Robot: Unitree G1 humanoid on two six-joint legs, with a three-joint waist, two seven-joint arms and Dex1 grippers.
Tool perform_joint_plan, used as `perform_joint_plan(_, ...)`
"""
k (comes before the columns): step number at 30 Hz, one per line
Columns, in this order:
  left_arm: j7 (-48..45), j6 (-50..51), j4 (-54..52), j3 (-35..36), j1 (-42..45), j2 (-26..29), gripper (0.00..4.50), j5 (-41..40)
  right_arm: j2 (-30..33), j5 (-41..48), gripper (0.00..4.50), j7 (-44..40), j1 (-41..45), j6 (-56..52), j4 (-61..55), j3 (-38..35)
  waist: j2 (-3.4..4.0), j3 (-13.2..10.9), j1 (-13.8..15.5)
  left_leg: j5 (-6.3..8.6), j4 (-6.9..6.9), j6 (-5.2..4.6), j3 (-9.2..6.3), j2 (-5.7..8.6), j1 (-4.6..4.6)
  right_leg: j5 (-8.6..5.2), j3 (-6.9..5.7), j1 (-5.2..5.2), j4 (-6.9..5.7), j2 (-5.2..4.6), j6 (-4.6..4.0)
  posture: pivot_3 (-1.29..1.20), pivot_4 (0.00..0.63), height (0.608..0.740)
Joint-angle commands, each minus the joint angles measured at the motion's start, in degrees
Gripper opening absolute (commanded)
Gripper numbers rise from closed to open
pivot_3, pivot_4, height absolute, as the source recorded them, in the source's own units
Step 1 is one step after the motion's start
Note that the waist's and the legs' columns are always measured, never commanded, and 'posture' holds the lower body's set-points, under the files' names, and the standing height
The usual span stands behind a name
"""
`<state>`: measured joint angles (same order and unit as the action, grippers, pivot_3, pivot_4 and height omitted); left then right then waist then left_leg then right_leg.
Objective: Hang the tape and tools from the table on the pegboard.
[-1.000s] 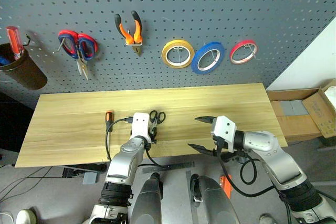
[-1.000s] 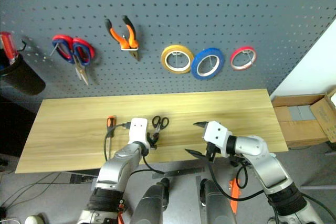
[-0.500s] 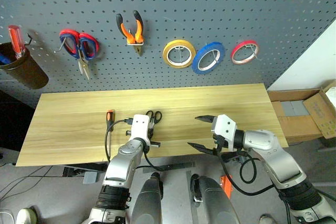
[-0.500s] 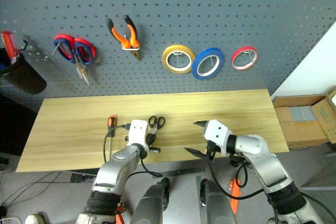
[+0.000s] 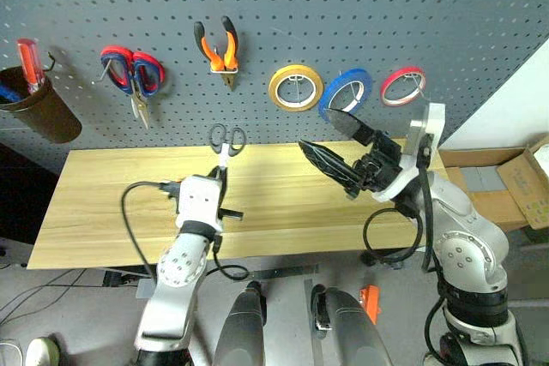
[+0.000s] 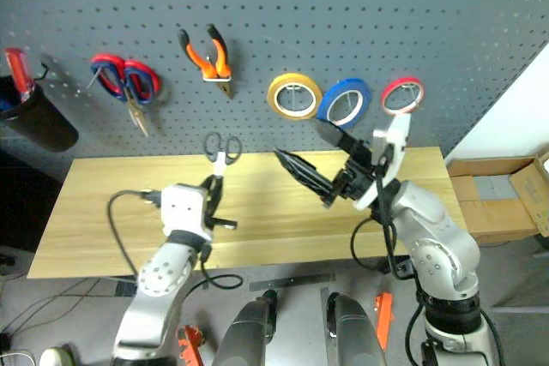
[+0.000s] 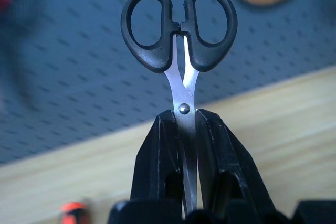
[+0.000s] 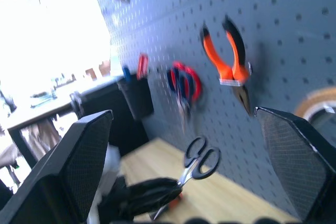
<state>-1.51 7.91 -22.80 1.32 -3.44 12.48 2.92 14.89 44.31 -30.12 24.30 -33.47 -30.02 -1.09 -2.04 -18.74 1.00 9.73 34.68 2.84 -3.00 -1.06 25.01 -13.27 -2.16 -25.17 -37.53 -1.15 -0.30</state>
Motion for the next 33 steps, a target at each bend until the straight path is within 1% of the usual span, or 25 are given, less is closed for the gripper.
perform_joint_plan(1,3.4,-4.3,-5.3,5.7,0.5,-0.3,0.08,1.2,-1.5,3.0,4.5,2.2,4.1,-0.4,-1.8,-0.4,0.0,0.0,0.5,0.0,0.0,0.0,-0.01,-0.01,0.02,0.0,-0.02,-0.03,0.0,0.01,0.0,0.12,0.255,0.74)
perform_joint_plan(3,4.3,-4.4,-5.9,7.9,1.9,-0.4,0.08,0.9,-2.3,3.9,4.5,3.1,6.0,-0.8,-1.1,-0.5,0.0,0.0,0.6,-0.01,0.04,0.0,-0.02,-0.03,0.05,0.01,-0.05,-0.05,-0.05,0.04,0.0,0.13,0.25,0.74)
perform_joint_plan(6,4.3,-3.9,-4.7,10.9,7.6,0.8,0.08,-0.5,-3.1,2.7,4.5,3.2,7.8,0.2,0.8,0.1,-0.07,0.1,1.5,-0.01,0.16,-0.01,0.01,-0.1,0.04,0.01,-0.17,0.06,-0.08,0.04,0.01,0.14,0.242,0.74)
perform_joint_plan(9,4.0,-3.9,-2.0,12.2,12.5,1.5,0.08,-1.0,-3.1,1.2,4.5,2.2,8.1,1.4,2.5,0.7,-0.13,0.2,2.2,-0.02,0.22,-0.02,0.09,-0.18,0.05,0.05,-0.18,0.09,-0.08,0.09,0.05,0.15,0.237,0.74)
perform_joint_plan(14,5.2,-3.7,1.4,14.3,16.4,1.1,0.08,-1.5,-3.0,-0.4,4.5,2.0,8.5,2.6,3.8,1.2,-0.18,0.2,2.2,-0.02,0.21,-0.01,0.19,-0.19,0.05,0.06,-0.13,0.07,-0.08,0.09,0.05,0.14,0.229,0.74)
perform_joint_plan(18,6.5,-3.7,2.6,15.5,17.4,0.5,0.08,-1.7,-2.8,-1.0,4.5,2.3,8.8,2.7,3.7,1.0,-0.2,0.2,2.1,-0.03,0.22,0.01,0.2,-0.29,0.03,0.07,-0.14,0.05,-0.16,0.15,0.04,0.13,0.23,0.74)
perform_joint_plan(28,7.8,-1.4,2.5,16.1,16.2,-2.8,0.08,-4.1,-2.3,-1.3,4.5,2.4,8.7,2.3,3.2,1.4,-0.43,0.4,2.1,-0.04,0.33,0.02,0.28,-0.4,-0.01,0.13,-0.14,0.08,-0.28,0.2,-0.06,0.13,0.235,0.74)
perform_joint_plan(33,6.6,-0.7,4.0,16.3,17.2,-2.5,0.08,-6.4,-2.1,-1.2,4.5,3.0,8.1,1.9,2.9,1.4,-0.46,0.5,2.1,-0.04,0.4,0.01,0.28,-0.42,-0.04,0.13,-0.14,0.08,-0.38,0.21,-0.06,0.13,0.241,0.74)
